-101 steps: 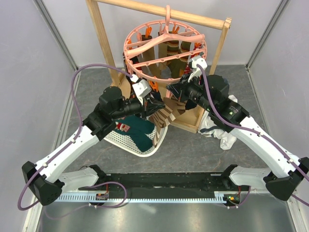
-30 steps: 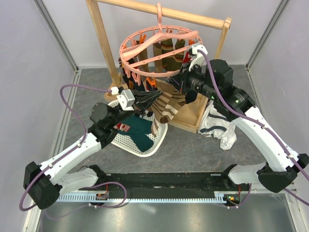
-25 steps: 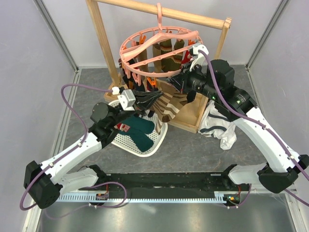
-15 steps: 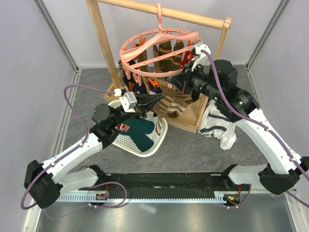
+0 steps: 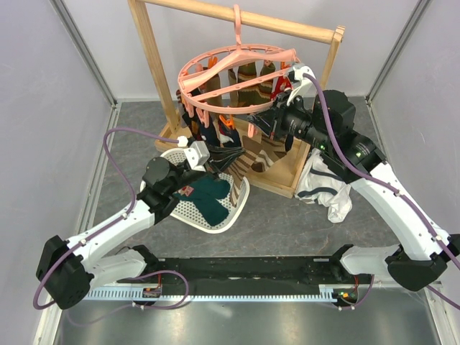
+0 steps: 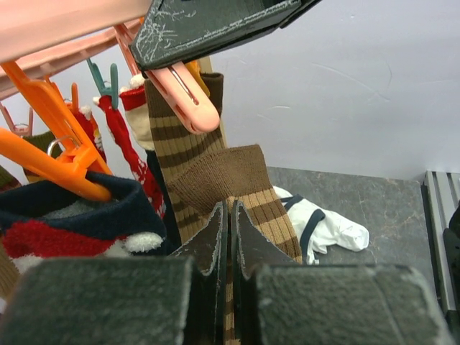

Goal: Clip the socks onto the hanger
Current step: Clamp the sock onto the hanger.

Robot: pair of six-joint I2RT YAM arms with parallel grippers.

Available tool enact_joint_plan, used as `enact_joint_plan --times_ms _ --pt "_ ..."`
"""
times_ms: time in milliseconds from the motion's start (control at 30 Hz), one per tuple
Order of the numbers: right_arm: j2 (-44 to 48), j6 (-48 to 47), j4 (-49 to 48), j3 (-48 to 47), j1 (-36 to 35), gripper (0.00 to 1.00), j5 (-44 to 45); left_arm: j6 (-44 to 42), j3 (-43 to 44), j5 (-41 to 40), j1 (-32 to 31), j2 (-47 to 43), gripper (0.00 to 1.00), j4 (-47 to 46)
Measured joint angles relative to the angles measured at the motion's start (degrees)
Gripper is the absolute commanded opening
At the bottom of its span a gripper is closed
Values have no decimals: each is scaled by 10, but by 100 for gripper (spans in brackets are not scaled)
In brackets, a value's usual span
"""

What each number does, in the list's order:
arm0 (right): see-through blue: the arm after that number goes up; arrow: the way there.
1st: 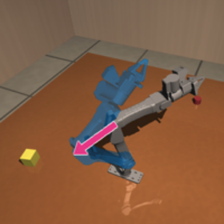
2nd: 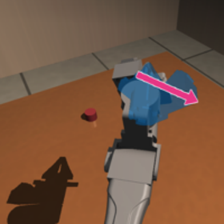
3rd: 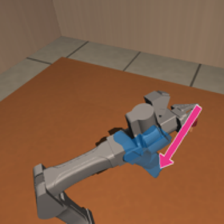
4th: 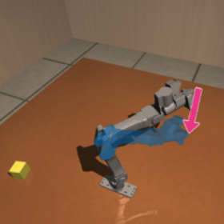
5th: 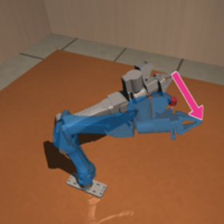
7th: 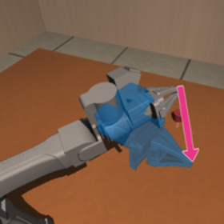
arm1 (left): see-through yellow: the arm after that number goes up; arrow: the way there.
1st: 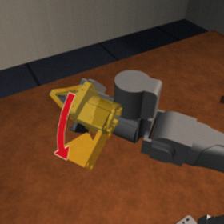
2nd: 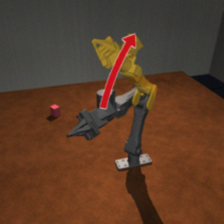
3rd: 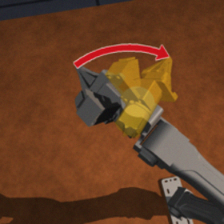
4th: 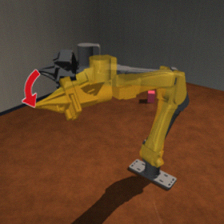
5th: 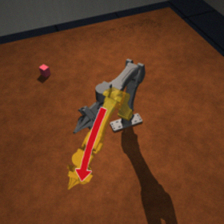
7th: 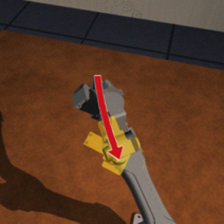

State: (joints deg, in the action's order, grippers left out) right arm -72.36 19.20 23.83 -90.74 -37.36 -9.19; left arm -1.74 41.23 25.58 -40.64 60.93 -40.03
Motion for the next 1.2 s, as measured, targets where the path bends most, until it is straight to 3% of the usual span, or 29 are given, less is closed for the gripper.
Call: enact_joint_plan --times_ms 1200 --pt "7 56 -42 33 1 0 -19 20 20 -44 0 56 2 -98"
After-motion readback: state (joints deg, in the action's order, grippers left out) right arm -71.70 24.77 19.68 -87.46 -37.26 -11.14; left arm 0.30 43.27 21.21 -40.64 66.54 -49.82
